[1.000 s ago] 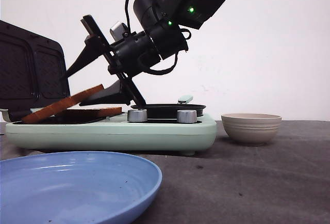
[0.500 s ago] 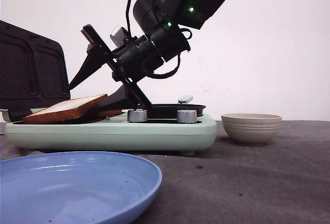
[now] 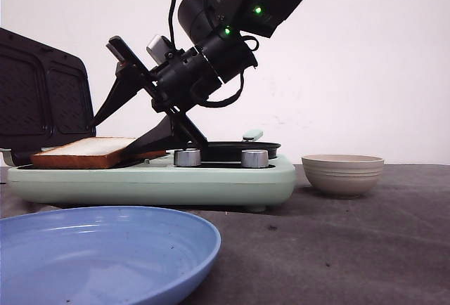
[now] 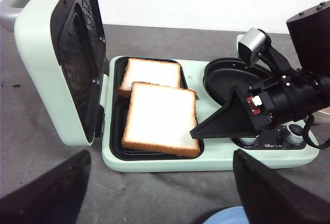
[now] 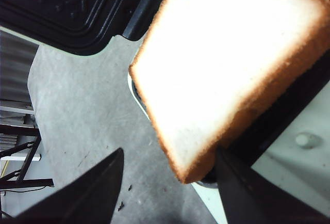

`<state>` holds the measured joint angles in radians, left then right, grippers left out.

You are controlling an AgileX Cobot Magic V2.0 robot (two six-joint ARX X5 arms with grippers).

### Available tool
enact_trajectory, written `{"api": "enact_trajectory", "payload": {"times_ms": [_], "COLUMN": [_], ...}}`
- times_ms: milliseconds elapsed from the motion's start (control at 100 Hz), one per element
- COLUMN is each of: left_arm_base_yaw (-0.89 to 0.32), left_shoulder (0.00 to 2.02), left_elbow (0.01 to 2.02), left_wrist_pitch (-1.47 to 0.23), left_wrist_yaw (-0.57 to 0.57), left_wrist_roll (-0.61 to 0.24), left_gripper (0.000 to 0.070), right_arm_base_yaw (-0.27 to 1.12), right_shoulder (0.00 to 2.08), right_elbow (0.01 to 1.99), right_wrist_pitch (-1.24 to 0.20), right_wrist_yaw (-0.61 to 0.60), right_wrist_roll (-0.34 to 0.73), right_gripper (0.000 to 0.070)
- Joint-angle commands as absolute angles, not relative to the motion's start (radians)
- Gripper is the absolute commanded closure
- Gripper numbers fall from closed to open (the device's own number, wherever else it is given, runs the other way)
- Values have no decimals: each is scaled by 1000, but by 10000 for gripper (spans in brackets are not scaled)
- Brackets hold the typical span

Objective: Make breakfast with bread and shrimp

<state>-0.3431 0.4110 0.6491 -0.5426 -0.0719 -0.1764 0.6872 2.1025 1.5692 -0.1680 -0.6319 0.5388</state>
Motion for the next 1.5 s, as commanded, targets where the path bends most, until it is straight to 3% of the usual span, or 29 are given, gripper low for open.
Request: {"api": "enact_trajectory", "payload": {"times_ms": [0,410,740,1310,1490], "left_arm_base_yaw": [-347,-347,-347,-347,-347], "left_shoulder": [414,414,414,414,414], "left_elbow": [653,653,653,653,653], "left_wrist_pitch": [-532,-532,-532,-532,-531], "left_wrist_yaw": [-72,-72,-72,-72,-72], "left_wrist_roll": [-170,-171,-174,-178,-178], "left_gripper": [225,225,225,225,225], "right_arm_base_yaw": [689,599,522,347,314], "right_shoulder": [2111,2007,1885,1608,1487], "right_elbow": [1586,1586,1586,1581,1504], "right_wrist_pitch": [-173,-265,-423,-555,-537], "right_wrist_yaw": [-624,-616,-481,-393,-396], "right_wrist_roll": [517,448,272,102,47], "right_gripper": [346,346,349,364,365]}}
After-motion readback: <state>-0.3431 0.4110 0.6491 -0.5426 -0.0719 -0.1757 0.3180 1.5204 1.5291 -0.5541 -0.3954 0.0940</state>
